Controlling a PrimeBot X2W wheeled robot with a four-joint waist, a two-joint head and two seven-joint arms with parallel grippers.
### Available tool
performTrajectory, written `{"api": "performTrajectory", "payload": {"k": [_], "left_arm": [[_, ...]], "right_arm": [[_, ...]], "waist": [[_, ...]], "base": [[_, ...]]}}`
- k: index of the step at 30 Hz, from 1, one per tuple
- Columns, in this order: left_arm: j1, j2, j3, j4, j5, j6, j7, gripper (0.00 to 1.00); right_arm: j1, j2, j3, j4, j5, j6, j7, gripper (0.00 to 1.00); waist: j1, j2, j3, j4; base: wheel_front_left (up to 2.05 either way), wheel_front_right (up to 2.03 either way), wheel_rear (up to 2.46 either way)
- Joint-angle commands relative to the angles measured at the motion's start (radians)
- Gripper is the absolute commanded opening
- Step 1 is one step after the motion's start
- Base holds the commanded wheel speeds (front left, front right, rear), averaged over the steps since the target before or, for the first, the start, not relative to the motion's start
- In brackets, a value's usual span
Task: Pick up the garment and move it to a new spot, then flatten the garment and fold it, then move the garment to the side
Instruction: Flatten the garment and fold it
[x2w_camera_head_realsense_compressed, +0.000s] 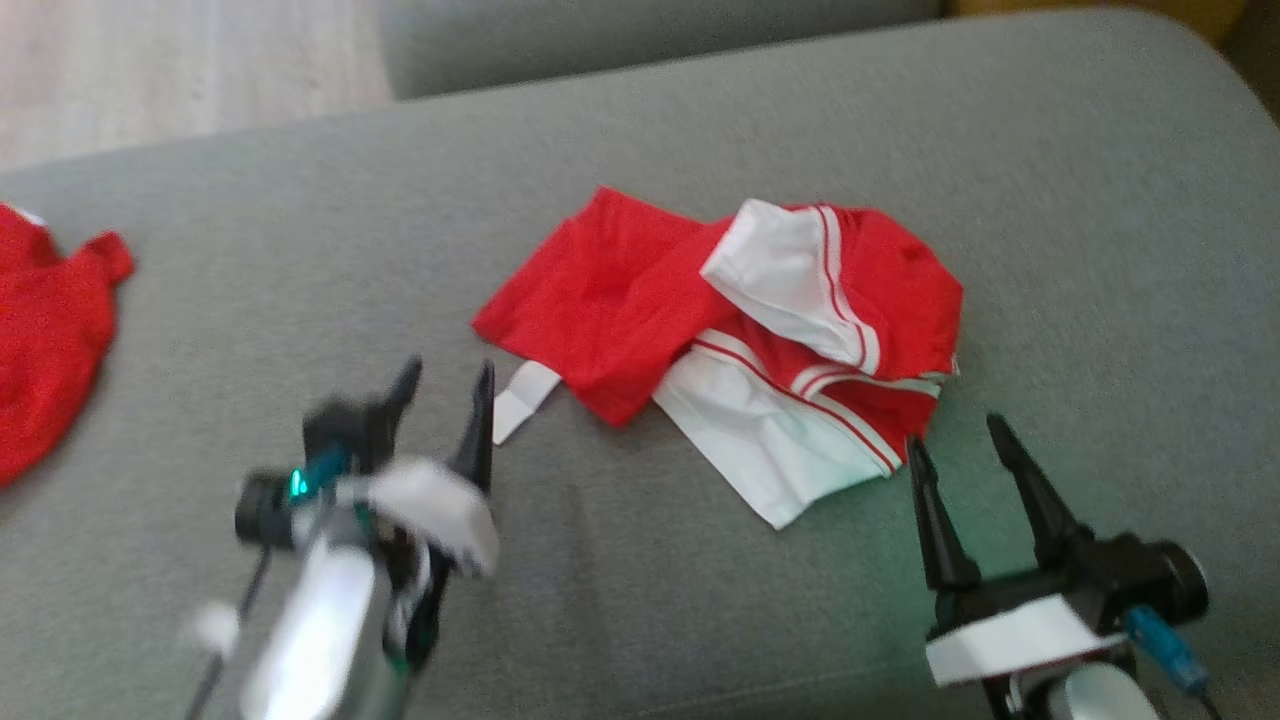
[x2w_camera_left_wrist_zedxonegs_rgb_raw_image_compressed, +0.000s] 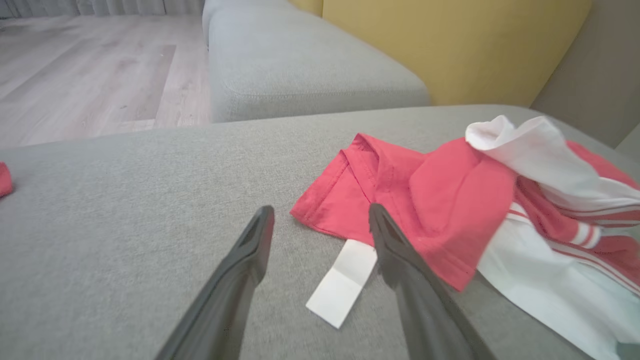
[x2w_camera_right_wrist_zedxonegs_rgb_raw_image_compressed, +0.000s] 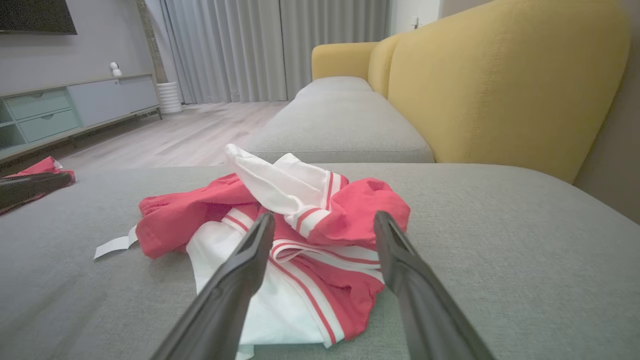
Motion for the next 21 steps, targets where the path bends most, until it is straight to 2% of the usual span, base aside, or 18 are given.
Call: {"api": "performTrajectory", "payload": {"k": [1, 4, 9, 14, 19, 20, 21], "left_arm": [[-0.098, 0.006, 0.033, 0.018, 0.009, 0.001, 0.029, 1.0], [-0.195, 0.021, 0.04, 0.117, 0.009, -0.004, 0.076, 1.0], [-0.295, 0.047, 0.057, 0.252, 0.003, -0.006, 0.096, 1.0], [-0.353, 0.065, 0.085, 0.359, -0.013, 0.015, 0.086, 1.0], [-0.405, 0.067, 0.082, 0.436, -0.024, -0.001, 0.083, 1.0], [-0.415, 0.066, 0.077, 0.452, -0.026, -0.014, 0.089, 0.95], [-0.423, 0.065, 0.07, 0.465, -0.029, -0.032, 0.093, 0.37]], "right_arm": [[-0.052, -0.004, 0.028, -0.038, 0.015, 0.008, -0.011, 1.0], [-0.07, -0.004, 0.031, -0.041, 0.028, 0.008, -0.011, 1.0], [-0.084, -0.004, 0.03, -0.043, 0.043, 0.008, -0.011, 1.0], [-0.091, -0.004, 0.03, -0.046, 0.052, 0.008, -0.011, 1.0], [-0.101, -0.004, 0.03, -0.05, 0.058, 0.008, -0.011, 1.0], [-0.103, -0.004, 0.031, -0.05, 0.059, 0.008, -0.011, 1.0], [-0.104, -0.004, 0.032, -0.049, 0.059, 0.008, -0.011, 1.0]], "waist": [[0.0, 0.0, 0.059, -0.053], [0.0, 0.0, 0.093, -0.085], [0.0, 0.0, 0.128, -0.124], [0.0, 0.0, 0.144, -0.143], [0.0, 0.0, 0.158, -0.148], [0.0, 0.0, 0.16, -0.148], [0.0, 0.0, 0.161, -0.148]], "base": [[0.0, 0.0, 0.0], [0.0, 0.0, 0.0], [0.0, 0.0, 0.0], [0.0, 0.0, 0.0], [0.0, 0.0, 0.0], [0.0, 0.0, 0.0], [0.0, 0.0, 0.0]]}}
